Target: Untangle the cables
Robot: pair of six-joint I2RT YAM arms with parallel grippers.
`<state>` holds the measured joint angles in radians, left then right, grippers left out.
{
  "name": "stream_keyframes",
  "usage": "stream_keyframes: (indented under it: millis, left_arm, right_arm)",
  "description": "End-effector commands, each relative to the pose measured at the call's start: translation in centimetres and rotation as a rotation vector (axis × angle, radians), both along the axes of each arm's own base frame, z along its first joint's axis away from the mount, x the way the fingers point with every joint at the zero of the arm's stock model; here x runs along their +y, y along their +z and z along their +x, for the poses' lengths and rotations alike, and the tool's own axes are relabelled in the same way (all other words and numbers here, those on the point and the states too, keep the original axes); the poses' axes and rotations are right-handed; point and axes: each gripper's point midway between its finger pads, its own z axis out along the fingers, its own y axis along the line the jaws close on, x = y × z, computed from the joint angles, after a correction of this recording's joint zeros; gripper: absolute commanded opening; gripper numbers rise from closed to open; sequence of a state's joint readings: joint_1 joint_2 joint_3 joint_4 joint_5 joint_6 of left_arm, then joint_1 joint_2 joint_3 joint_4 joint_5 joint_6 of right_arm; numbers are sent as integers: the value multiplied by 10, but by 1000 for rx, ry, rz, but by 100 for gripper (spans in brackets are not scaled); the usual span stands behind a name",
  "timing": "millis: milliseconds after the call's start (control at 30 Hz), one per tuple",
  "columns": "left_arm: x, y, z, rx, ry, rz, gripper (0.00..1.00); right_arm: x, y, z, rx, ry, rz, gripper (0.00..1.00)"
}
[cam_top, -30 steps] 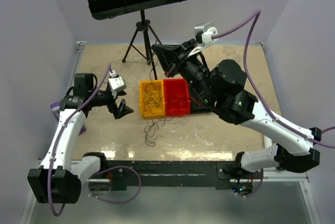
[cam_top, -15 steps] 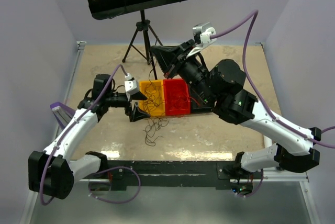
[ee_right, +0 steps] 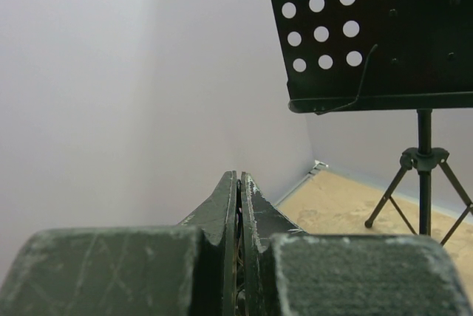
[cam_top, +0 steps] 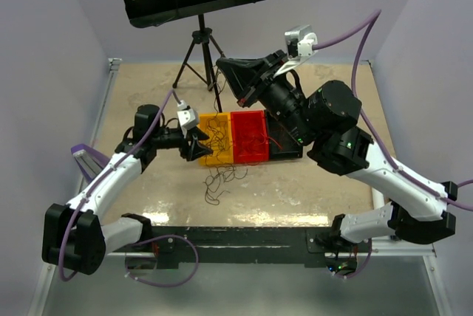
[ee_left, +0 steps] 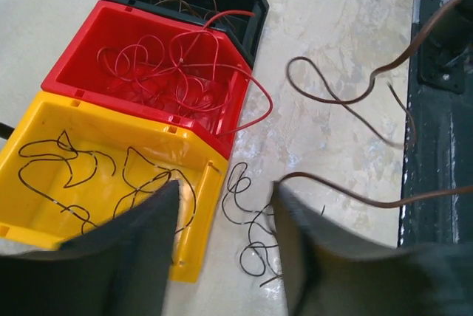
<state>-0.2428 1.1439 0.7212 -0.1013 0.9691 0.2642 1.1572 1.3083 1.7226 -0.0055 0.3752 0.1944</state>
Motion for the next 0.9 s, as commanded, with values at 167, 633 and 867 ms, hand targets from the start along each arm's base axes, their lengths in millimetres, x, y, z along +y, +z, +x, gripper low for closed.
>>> stream_keyframes:
  millis: [167,633,867]
  left_arm:
    - [-6,2,0,-13,-35,-29,0]
    - [40,-26,12,-163,127,262,0]
    - [62,-43,11,-160,161,403,0]
  right_arm:
    - [-35,46,-13,-45,-9,88,0]
    - [-144,133,-19,-152,-279,162,0]
    - [-186,151,-25,-167,-367,208,0]
